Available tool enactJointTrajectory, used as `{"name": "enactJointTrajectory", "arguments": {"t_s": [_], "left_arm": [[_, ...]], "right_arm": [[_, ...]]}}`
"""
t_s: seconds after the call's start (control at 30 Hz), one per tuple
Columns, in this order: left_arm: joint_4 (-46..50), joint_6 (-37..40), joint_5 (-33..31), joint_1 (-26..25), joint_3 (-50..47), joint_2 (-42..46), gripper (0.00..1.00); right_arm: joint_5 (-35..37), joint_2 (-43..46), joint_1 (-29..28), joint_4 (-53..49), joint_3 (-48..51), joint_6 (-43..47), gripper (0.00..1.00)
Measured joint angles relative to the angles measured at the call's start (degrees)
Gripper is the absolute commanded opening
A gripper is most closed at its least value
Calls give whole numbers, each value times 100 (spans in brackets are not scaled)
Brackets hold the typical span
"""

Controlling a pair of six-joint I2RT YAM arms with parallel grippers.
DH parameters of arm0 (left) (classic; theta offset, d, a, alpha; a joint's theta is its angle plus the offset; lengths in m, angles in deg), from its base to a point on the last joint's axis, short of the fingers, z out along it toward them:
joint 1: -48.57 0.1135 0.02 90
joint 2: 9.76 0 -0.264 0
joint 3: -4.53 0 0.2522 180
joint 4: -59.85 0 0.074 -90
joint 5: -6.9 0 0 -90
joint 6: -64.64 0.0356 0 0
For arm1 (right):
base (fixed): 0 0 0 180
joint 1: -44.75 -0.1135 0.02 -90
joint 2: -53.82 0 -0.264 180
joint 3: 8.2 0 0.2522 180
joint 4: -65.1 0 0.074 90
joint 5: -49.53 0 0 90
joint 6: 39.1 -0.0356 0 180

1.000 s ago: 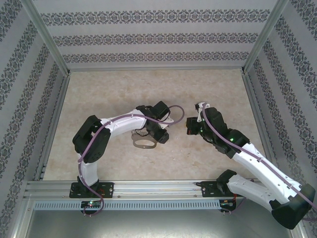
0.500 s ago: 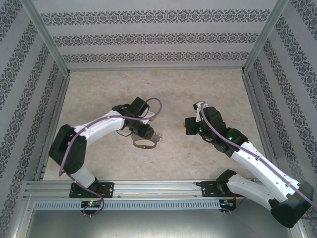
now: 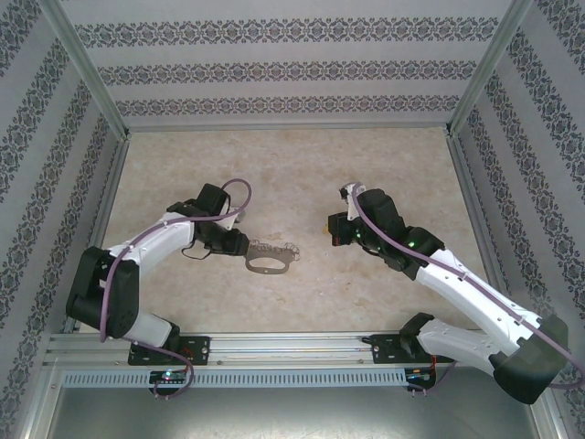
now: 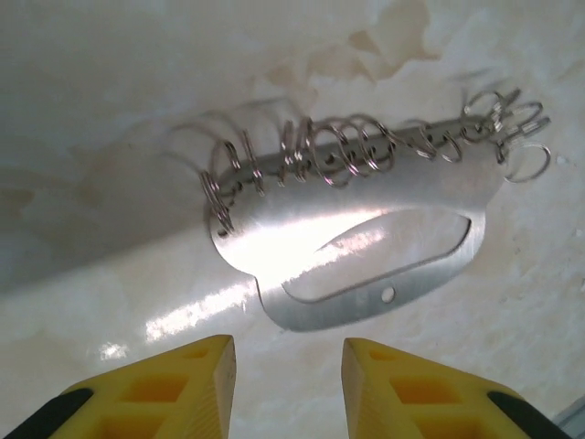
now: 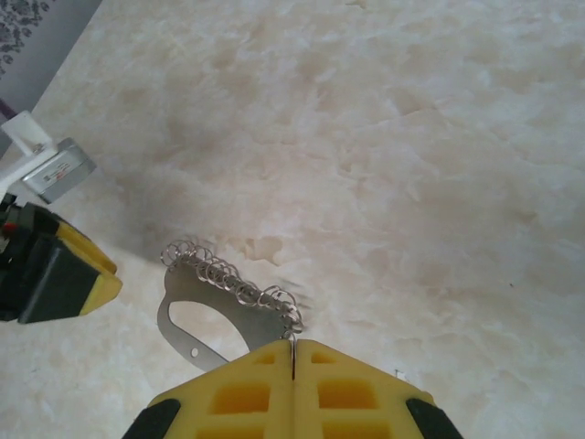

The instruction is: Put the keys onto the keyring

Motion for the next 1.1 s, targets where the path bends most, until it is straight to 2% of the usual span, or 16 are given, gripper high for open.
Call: {"name": "enactJointTrajectory", "arguments": {"t_s": [0.2, 0.4, 0.87, 1.1], "left_arm": [[-195, 9, 2, 52, 24, -551, 26], [-326, 28, -76, 120, 170, -876, 23], [-562, 101, -164, 136, 466, -1257, 20], [-546, 162, -164, 136, 487, -1228, 25]], "right_arm": [[2, 46, 0, -4, 0, 2, 0], [4, 212, 0, -11, 0, 2, 0], [4, 249, 0, -11, 0, 0, 0], [4, 249, 0, -11, 0, 0, 0]]}}
